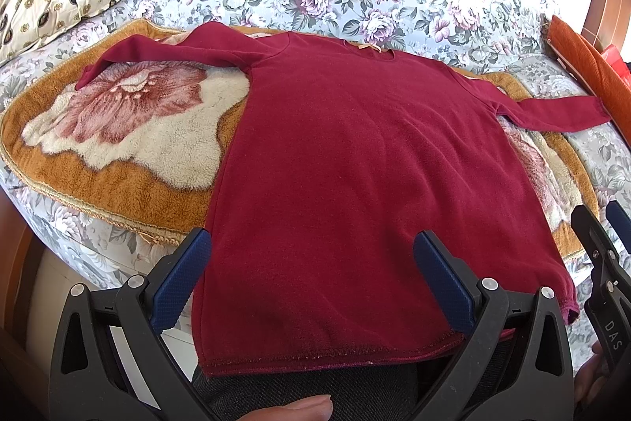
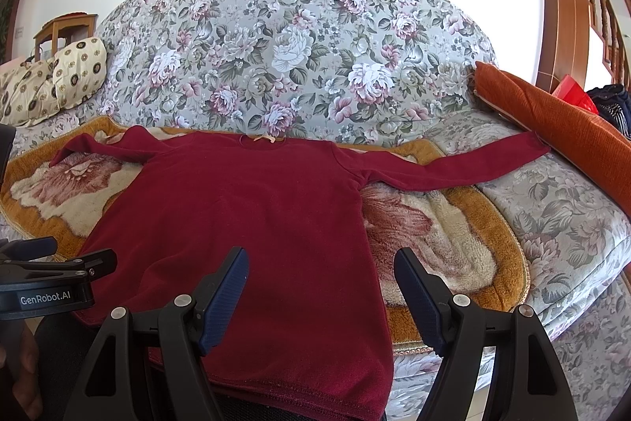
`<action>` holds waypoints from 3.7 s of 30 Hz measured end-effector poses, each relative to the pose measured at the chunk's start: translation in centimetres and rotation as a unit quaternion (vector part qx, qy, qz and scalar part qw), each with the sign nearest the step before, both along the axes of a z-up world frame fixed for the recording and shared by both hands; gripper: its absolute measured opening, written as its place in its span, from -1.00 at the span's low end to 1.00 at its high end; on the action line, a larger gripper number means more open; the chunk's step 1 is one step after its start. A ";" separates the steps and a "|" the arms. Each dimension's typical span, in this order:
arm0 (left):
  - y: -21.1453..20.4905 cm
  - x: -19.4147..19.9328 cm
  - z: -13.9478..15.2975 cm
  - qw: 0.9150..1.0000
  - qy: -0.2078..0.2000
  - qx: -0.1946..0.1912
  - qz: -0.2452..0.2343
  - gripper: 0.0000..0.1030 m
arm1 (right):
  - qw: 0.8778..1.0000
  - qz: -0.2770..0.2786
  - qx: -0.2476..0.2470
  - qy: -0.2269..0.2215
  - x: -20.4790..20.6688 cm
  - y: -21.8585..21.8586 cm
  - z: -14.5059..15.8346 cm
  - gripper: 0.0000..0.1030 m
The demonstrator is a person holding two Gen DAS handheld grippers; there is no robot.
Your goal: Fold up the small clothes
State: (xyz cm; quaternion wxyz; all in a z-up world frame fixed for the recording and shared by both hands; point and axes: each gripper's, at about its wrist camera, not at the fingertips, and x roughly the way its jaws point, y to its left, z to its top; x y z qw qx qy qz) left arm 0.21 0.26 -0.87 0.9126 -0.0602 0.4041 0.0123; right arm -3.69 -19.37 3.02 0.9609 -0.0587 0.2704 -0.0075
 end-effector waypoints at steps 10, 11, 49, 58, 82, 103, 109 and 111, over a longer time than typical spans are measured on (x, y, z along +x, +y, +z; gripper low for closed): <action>0.0 0.0 0.0 1.000 0.000 0.000 0.000 0.99 | 1.000 0.000 0.000 0.001 0.0 0.0 0.0 0.44; 0.0 0.0 0.0 1.000 0.000 -0.001 0.000 0.99 | 1.000 0.000 0.000 0.001 0.0 0.0 0.0 0.44; 0.1 0.1 0.0 1.000 0.001 -0.002 0.000 0.99 | 1.000 0.000 -0.001 0.001 0.1 0.0 0.0 0.44; 0.1 -0.4 -0.1 1.000 0.002 -0.009 0.003 0.99 | 1.000 0.001 0.003 0.003 0.0 0.1 0.2 0.44; 7.4 10.1 3.3 1.000 0.029 0.005 -0.001 0.99 | 1.000 0.016 0.021 -0.015 11.9 1.4 1.2 0.44; 36.7 21.2 -0.9 0.880 0.015 -0.439 0.180 0.98 | 1.000 0.025 -0.005 0.001 12.6 2.7 0.2 0.44; 40.1 21.6 -3.6 0.831 -0.048 -0.515 0.205 0.28 | 1.000 0.025 -0.006 0.002 12.7 2.8 0.1 0.44; 40.3 21.8 -4.1 0.832 -0.036 -0.508 0.219 -0.28 | 1.000 0.025 -0.007 0.000 12.8 2.9 0.1 0.44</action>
